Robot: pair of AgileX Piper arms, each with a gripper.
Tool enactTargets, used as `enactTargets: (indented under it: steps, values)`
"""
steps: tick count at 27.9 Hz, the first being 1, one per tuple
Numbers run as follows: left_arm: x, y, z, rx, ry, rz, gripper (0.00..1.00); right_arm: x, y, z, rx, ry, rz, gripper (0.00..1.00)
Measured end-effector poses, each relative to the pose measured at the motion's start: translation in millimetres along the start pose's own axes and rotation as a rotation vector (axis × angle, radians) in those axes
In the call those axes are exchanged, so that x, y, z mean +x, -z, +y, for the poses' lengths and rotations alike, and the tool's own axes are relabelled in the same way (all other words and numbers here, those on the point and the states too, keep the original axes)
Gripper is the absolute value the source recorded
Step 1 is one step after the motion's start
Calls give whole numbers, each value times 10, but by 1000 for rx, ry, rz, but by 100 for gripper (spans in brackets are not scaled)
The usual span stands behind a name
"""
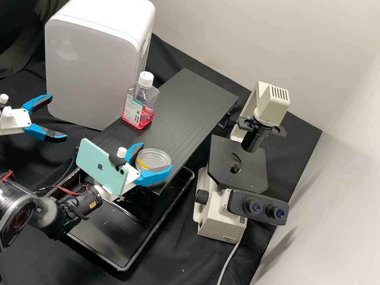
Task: Place the lid on the petri dish
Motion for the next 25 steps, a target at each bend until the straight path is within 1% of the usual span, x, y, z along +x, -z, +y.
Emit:
enactTargets:
  steps: [7, 11, 25]
  values:
    - [0, 0, 0, 0, 0, 0, 100, -39, 16, 49, 4, -14, 8, 100]
    - [0, 0, 0, 0, 0, 0, 100, -44, 15, 99, 8, -34, 7, 100]
    - [0, 0, 0, 1, 0, 0, 100, -44, 9, 105, 11, -38, 1, 100]
